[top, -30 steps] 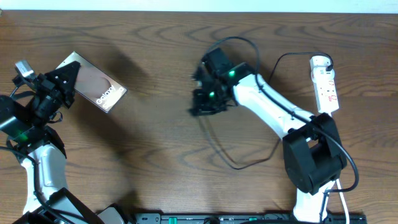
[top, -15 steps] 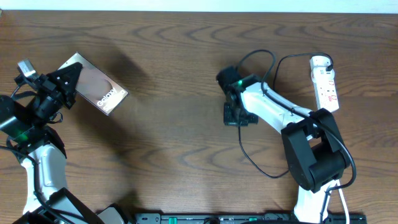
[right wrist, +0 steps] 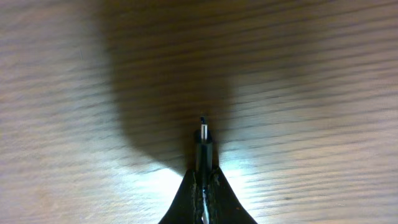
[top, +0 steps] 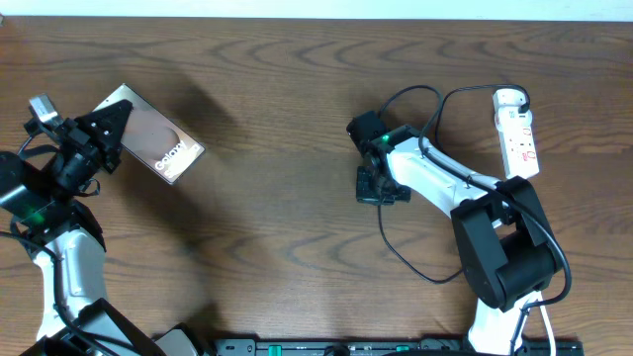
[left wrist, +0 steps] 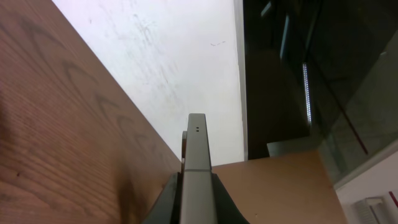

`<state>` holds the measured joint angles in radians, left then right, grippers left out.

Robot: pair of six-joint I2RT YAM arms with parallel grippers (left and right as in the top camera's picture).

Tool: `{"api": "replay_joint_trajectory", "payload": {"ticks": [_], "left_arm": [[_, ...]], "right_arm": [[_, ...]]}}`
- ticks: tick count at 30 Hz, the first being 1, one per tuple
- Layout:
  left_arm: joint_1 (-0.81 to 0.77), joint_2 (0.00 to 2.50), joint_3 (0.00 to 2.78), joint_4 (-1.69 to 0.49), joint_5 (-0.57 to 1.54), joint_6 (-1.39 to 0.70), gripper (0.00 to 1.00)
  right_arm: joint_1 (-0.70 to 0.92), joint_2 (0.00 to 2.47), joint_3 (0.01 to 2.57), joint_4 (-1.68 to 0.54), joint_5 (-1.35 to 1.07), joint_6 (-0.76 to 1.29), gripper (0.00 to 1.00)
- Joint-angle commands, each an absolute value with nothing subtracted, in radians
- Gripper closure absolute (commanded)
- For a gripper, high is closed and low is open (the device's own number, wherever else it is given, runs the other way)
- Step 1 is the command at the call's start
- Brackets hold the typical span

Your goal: Plug charger to phone and switch on socket

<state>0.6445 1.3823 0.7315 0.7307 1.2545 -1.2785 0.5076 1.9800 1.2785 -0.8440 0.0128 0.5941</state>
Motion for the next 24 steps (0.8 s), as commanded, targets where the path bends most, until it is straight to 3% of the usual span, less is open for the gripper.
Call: {"api": "replay_joint_trajectory", "payload": {"ticks": [1, 7, 12, 14, 24], "left_arm": [[0.648, 1.373, 0.741, 0.743, 1.273, -1.268, 0.93], [0.648, 1.373, 0.741, 0.743, 1.286, -1.264, 0.93], [0.639, 1.373, 0.741, 0.743, 1.307, -1.264, 0.93], [0.622, 1.373, 0.741, 0.743, 1.313, -1.264, 0.93], [0.530, 1.373, 0.741, 0.743, 1.308, -1.245, 0.93]], "right_arm": [[0.503, 2.003, 1.313, -0.805, -0.304, 0.423, 0.99], [0.507, 2.003, 1.365, -0.670, -1.030, 0.106, 0.99], [0.528, 2.003, 1.364, -0.472, -1.464, 0.070, 0.99], [0.543, 2.003, 1.365, -0.376, -1.560, 0.084, 0.99], [0.618, 2.003, 1.365, -0.231, -1.561, 0.194, 0.99]]}}
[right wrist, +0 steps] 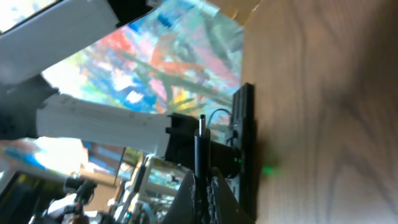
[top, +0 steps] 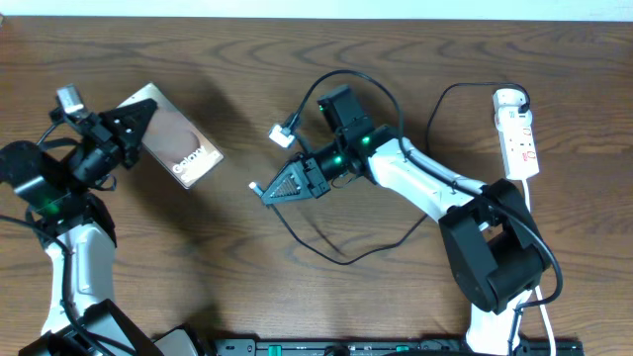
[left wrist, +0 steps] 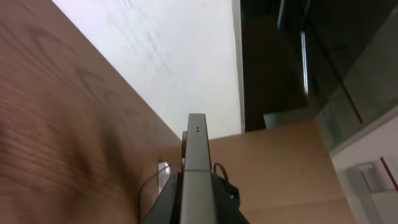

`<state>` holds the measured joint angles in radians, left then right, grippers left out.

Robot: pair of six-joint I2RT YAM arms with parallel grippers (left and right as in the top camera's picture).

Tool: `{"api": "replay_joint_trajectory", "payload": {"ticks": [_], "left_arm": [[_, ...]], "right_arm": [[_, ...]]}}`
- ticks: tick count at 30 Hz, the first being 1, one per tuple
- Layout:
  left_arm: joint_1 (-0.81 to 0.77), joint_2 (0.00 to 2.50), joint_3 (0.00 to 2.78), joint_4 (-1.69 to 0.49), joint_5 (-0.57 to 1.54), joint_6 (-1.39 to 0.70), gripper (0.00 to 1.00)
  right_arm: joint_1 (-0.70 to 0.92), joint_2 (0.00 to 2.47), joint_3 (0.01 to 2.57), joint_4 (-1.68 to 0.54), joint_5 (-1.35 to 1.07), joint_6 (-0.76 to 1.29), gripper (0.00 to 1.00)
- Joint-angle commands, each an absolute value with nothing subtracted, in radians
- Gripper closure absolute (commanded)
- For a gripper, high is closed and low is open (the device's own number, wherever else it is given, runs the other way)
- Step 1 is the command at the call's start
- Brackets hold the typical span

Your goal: Plug charger to phone and switch on socket

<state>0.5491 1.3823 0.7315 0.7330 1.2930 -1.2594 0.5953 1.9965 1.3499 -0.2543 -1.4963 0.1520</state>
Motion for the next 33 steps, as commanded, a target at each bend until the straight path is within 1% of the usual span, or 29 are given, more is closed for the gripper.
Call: {"api": "replay_joint_trajectory", "payload": {"ticks": [1, 5, 8, 10, 15, 25, 33], "left_arm": [[0.524, 1.373, 0.741, 0.743, 1.303, -1.246, 0.93], [0.505, 1.373, 0.741, 0.743, 1.293, -1.246, 0.93], [0.486, 1.373, 0.741, 0.743, 1.275, -1.246, 0.93], [0.480, 1.373, 0.741, 0.743, 1.267, -1.246, 0.93], [0.471, 1.373, 0.741, 0.743, 1.263, -1.246, 0.93], [0.462, 1.373, 0.741, 0.743, 1.263, -1.246, 0.93], [0.435, 1.373, 0.741, 0.743, 1.249, -1.230, 0.93]], "right_arm": [[0.624, 2.003, 1.365, -0.206, -1.561, 0.222, 0.99], [0.638, 2.003, 1.365, -0.111, -1.561, 0.321, 0.99], [0.644, 2.003, 1.365, 0.015, -1.560, 0.451, 0.99], [0.644, 2.003, 1.365, 0.065, -1.560, 0.497, 0.99], [0.644, 2.003, 1.365, 0.125, -1.558, 0.552, 0.99], [0.649, 2.003, 1.365, 0.155, -1.524, 0.601, 0.99], [0.655, 2.003, 1.365, 0.224, -1.520, 0.669, 0.99]]}}
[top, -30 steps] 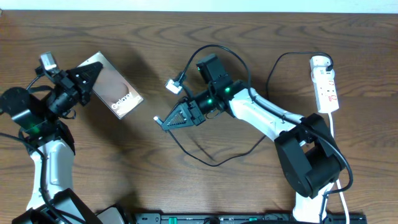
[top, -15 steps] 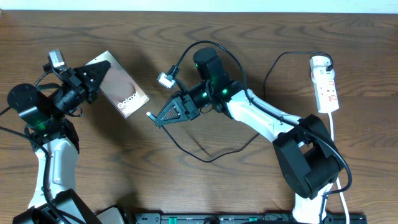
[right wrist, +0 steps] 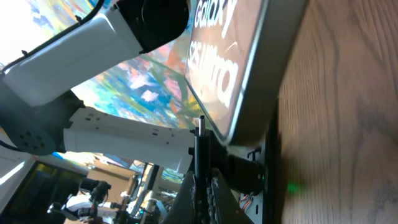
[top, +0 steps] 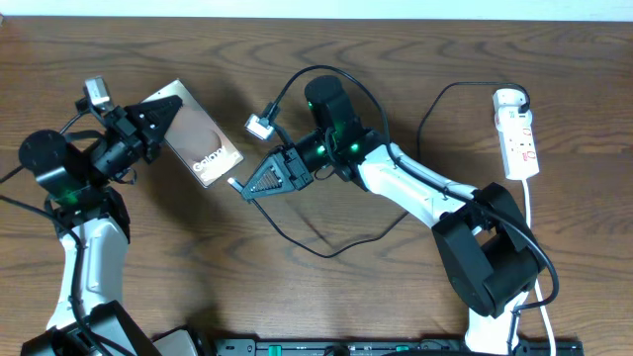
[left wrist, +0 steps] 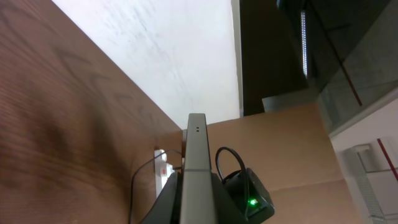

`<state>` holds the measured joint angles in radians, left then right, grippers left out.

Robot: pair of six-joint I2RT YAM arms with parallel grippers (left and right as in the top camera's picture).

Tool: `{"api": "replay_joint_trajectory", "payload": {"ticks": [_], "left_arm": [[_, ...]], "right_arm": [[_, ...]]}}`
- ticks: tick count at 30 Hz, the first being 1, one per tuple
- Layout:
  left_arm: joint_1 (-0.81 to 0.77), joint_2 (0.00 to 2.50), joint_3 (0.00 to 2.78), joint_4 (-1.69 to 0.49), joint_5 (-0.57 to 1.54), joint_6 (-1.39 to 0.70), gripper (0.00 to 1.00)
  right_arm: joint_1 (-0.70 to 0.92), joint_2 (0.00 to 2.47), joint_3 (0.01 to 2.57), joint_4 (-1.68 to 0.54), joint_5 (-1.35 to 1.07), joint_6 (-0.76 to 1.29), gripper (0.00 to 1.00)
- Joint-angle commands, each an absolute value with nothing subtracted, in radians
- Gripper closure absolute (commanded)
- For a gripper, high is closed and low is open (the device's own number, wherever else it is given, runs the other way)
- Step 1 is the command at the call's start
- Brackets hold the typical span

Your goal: Plug charger to phone and switch on socket

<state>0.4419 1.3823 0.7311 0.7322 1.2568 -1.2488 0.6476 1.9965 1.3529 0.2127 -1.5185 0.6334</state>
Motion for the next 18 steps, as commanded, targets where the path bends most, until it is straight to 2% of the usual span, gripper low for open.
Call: {"api": "replay_joint_trajectory", "payload": {"ticks": [1, 18], "left_arm": [[0.435, 1.373, 0.741, 0.743, 1.249, -1.230, 0.93], [0.432, 1.373, 0.741, 0.743, 1.253, -1.230, 0.93]], "right_arm": [[0.655, 2.003, 1.365, 0.226, -1.520, 0.669, 0.99], [0.654, 2.003, 1.365, 0.226, -1.473, 0.706, 0.99]]}}
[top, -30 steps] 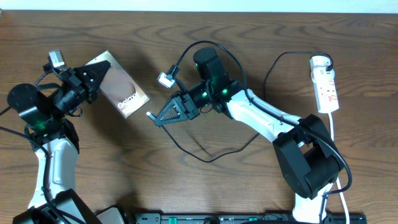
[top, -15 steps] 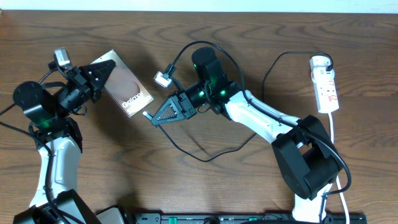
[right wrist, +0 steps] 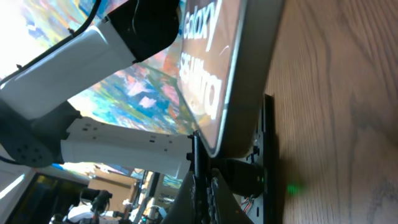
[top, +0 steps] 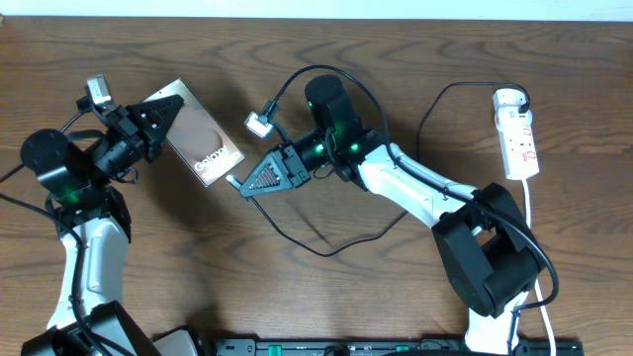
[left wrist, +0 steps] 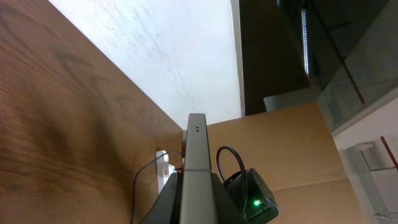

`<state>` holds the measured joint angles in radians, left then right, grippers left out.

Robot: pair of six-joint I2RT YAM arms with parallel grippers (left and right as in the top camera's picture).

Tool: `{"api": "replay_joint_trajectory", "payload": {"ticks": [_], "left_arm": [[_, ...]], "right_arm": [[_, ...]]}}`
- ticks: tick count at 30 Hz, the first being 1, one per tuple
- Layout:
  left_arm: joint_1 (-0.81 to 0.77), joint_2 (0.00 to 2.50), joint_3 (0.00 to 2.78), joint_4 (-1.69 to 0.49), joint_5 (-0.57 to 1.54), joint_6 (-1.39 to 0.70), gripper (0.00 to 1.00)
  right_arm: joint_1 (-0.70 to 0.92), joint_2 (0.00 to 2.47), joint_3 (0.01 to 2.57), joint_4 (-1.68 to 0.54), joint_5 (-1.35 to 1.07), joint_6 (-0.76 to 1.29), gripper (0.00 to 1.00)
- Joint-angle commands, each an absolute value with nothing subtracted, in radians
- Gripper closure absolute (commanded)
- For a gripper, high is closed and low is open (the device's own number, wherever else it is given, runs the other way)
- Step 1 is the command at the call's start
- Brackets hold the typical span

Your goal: Plug charger to phone and switch on socket

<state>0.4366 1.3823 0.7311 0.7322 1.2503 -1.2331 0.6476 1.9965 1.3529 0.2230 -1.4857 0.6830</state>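
The phone (top: 206, 148), screen up with "Galaxy" on it, is held above the table at its far-left end by my left gripper (top: 154, 121), which is shut on it. In the left wrist view only its thin edge (left wrist: 197, 146) shows between the fingers (left wrist: 197, 190). My right gripper (top: 249, 185) is shut on the charger plug (top: 234, 181), whose tip sits at the phone's lower end. In the right wrist view the plug (right wrist: 194, 149) rises from the gripper (right wrist: 200, 186) and meets the phone (right wrist: 233, 74) at its bottom edge; whether it is seated cannot be told.
A white socket strip (top: 516, 133) lies at the far right of the table, also seen far off as a white block (left wrist: 163, 171). The black charger cable (top: 326, 247) loops from the plug across the table's middle toward the strip.
My right gripper has shifted slightly left with the plug. The plug's tip, which stood just clear of the phone's corner, now meets the phone's bottom edge. The left gripper holds the phone as before.
My right gripper was first down at the table right of centre, shut on the plug, with the phone held far left. Then it was lifted and pointed left while the phone came right. Later the plug stood just short of the phone, and now touches its end.
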Motion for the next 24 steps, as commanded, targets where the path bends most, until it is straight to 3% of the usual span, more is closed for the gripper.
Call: {"api": "replay_joint_trajectory", "payload": {"ticks": [1, 24], "left_arm": [[0.432, 1.373, 0.741, 0.743, 1.253, -1.226, 0.93], [0.432, 1.373, 0.741, 0.743, 1.275, -1.197, 0.93]], "right_arm": [[0.654, 2.003, 1.365, 0.226, -1.473, 0.706, 0.99], [0.640, 2.003, 1.364, 0.251, -1.468, 0.729, 0.99]]}}
